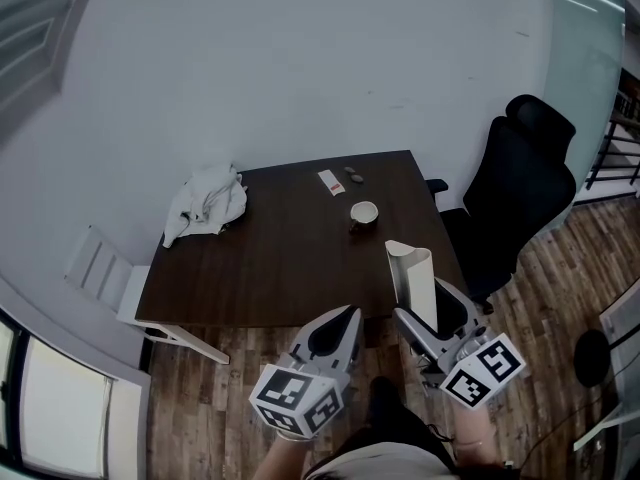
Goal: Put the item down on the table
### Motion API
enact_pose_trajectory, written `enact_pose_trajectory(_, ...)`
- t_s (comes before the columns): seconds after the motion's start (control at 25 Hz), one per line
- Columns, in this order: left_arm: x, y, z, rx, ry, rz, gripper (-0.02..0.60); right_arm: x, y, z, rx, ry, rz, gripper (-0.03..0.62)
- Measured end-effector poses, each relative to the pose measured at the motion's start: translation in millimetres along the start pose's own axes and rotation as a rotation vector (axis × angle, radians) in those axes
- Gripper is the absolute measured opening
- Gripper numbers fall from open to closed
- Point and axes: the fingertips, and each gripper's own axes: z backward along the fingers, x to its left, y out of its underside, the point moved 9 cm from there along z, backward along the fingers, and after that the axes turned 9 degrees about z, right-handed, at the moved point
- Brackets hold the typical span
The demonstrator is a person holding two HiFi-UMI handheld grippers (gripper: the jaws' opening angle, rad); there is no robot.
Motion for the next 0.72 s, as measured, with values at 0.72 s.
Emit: enact_pose_trajectory(0.72, 60.8, -15.7, -110.9, 0.007, -0.024, 0.015, 0.018, -106.8, 53.0, -90.4, 0.165, -0.096, 0.004, 0.314)
